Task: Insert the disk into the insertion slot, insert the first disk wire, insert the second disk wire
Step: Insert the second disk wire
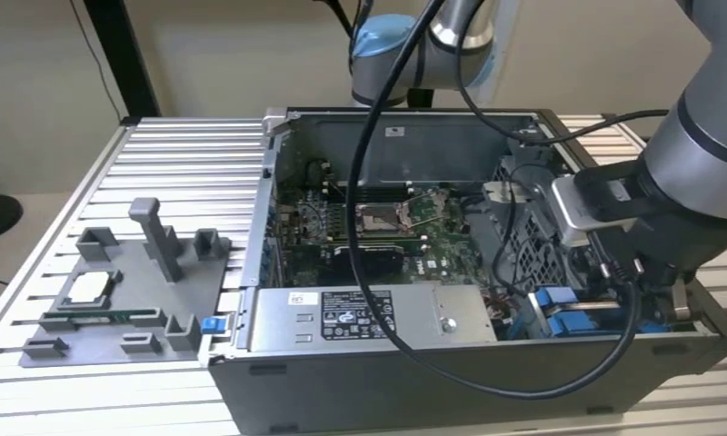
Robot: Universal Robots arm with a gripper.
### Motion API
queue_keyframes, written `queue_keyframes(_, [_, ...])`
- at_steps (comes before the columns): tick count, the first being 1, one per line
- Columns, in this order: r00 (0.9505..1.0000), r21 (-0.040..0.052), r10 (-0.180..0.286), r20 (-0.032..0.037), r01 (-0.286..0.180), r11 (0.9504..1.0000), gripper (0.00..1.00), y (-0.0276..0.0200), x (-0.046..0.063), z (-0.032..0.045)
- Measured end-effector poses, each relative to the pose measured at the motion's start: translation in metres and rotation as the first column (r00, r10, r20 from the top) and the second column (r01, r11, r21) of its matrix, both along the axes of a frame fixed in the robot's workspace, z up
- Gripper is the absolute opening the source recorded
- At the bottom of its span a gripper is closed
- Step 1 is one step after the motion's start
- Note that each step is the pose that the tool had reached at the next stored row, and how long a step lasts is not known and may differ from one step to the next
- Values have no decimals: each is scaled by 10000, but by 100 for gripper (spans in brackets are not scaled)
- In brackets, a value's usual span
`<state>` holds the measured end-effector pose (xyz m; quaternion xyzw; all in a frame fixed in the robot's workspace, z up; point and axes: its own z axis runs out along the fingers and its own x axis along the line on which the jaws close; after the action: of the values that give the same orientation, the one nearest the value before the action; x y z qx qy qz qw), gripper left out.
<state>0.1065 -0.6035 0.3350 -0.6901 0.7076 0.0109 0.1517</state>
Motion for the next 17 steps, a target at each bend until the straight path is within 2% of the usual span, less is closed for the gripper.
queue_keyframes(12, [10000,-19,-8,-2,8,10000,100,-1,-1,552])
queue_keyframes(14, [10000,-18,-12,-2,12,10000,100,-1,-1,598])
queue_keyframes(17, [10000,-17,-14,-2,14,10000,100,-1,-1,610])
